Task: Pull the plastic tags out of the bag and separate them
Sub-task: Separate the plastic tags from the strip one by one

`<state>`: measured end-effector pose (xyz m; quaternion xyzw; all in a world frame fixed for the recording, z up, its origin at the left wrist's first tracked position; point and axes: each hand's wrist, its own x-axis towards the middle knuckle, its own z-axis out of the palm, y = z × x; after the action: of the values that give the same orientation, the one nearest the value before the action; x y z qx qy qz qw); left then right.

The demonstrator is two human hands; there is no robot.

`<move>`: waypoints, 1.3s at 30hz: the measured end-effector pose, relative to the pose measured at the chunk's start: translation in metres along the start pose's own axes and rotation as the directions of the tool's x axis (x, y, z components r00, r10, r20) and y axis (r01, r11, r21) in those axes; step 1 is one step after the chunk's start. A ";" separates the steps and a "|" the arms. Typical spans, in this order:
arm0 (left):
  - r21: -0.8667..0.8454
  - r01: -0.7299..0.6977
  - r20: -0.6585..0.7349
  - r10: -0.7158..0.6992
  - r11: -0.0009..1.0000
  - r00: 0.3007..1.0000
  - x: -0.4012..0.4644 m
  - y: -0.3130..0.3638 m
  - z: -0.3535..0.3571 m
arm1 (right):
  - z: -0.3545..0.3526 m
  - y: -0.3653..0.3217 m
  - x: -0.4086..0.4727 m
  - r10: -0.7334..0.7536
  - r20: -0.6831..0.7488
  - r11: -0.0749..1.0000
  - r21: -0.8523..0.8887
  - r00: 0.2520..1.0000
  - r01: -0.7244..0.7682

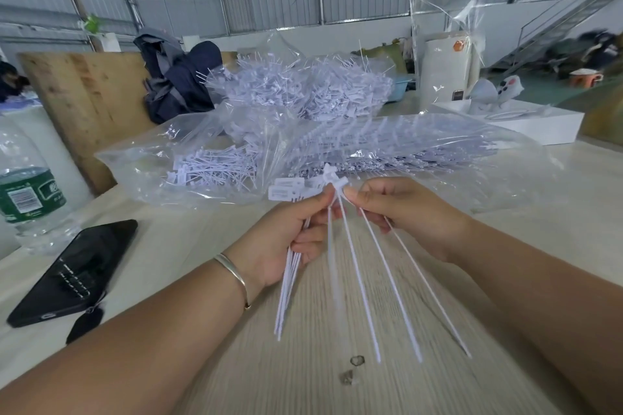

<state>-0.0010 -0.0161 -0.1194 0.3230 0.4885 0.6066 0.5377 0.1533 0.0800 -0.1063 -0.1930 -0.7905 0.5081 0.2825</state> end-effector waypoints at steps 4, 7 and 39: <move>0.065 -0.030 -0.086 0.035 0.997 0.996 0.002 0.005 -0.005 | -0.007 0.004 0.002 0.007 -0.103 1.000 -0.003 0.995 -0.007; 0.062 -0.054 -0.131 0.061 0.997 0.989 0.004 0.005 -0.009 | -0.010 0.006 0.004 0.005 -0.140 1.000 -0.007 0.990 -0.006; 0.264 0.037 -0.098 -0.011 0.964 0.995 0.001 0.005 -0.003 | -0.005 0.008 0.001 -0.174 -0.109 0.874 -0.475 0.979 0.103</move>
<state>-0.0058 -0.0154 -0.1160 0.3569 0.5944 0.5438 0.4729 0.1559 0.0872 -0.1114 -0.2353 -0.8778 0.2657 0.3217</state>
